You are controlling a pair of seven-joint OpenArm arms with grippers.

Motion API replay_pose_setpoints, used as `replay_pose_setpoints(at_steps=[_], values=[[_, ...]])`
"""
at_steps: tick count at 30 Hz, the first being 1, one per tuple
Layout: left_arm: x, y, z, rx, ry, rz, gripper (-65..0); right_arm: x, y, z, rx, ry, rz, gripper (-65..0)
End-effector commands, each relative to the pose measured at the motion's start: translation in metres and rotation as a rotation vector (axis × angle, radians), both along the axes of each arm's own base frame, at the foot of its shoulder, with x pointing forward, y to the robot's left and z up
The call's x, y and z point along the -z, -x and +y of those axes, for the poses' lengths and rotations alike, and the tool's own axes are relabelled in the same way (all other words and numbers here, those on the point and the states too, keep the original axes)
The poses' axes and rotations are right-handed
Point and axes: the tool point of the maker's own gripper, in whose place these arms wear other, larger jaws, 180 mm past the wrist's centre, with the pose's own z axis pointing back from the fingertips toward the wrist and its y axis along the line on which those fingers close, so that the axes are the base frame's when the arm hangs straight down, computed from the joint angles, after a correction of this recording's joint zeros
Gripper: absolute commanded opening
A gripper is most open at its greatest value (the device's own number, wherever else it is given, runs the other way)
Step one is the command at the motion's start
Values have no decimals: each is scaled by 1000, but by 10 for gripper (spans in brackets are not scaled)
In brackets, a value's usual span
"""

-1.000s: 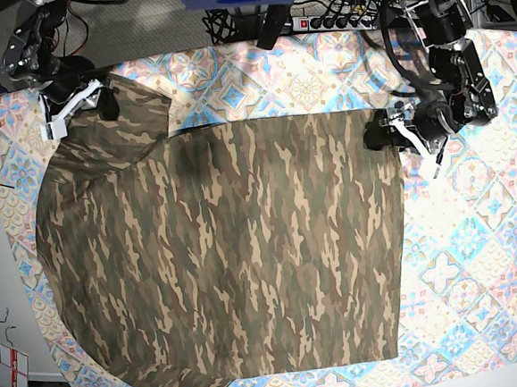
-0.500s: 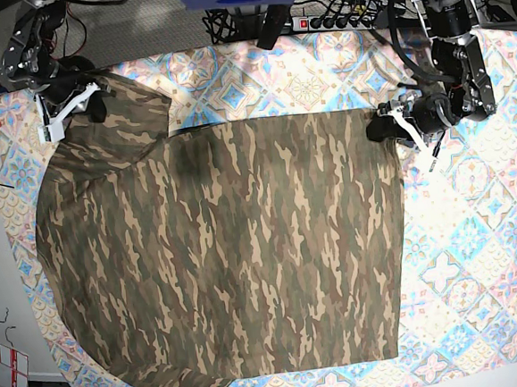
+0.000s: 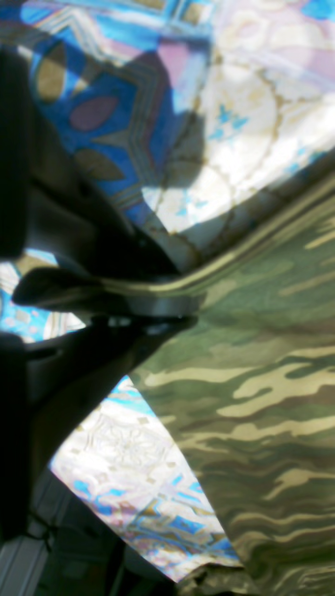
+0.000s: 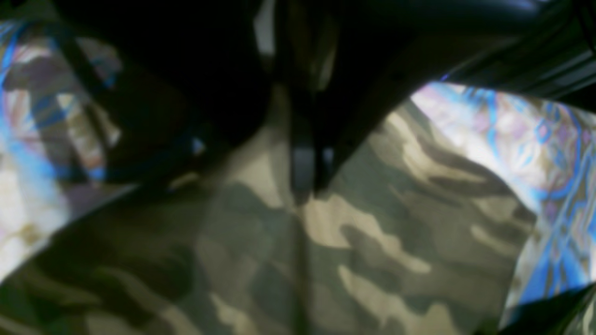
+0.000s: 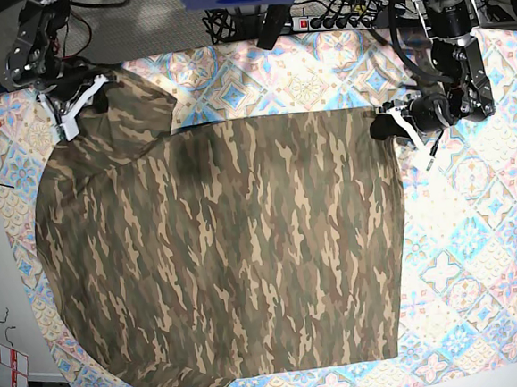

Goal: Fold the T-shirt properly
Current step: 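Lift both shoulder corners and pull them toward the hem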

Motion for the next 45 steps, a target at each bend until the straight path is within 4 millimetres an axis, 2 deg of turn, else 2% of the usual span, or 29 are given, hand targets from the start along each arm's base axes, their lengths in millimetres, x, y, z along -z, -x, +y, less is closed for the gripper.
replay_pose_setpoints(at_steps=[1,5,10,12,14,18,20,24,27,29,32,36,40,45], values=[[19,39,14,70,-92,154,-645,-4,4,-6,-21,27,9,-644],[18,49,30,73,-126,167,-646,-13,2,-8,-32,48,-10,-644],[-4,57,30,130,-192,92,-646,-19,6,-34,42,83,-20,-644],[-10,66,39,108,-216,84,-645,-19,7,-38,53,89,-17,-644],[-11,75,47,84,-227,95,-645,-20,7,-39,54,92,-18,-644],[-10,82,50,73,-228,106,-645,-21,11,-41,56,98,-16,-644],[-11,81,52,75,-233,106,-646,-29,4,-42,41,121,-43,-644],[-13,77,53,78,-237,102,-647,-57,-13,-50,-24,256,-96,-644],[-15,69,54,104,-253,130,-648,-68,-18,-57,-57,342,-102,-644],[-17,66,55,113,-259,149,-648,-71,-18,-60,-66,368,-100,-644],[-25,55,70,70,-276,148,-648,-73,-21,-60,-67,374,-106,-644],[-41,30,87,10,-292,103,-645,-83,-43,-62,-54,379,-160,-644],[-51,10,90,3,-298,57,-645,-83,-37,-73,-27,399,-130,-644],[-57,-5,86,0,-292,24,-645,-97,-67,-81,1,421,-138,-644]])
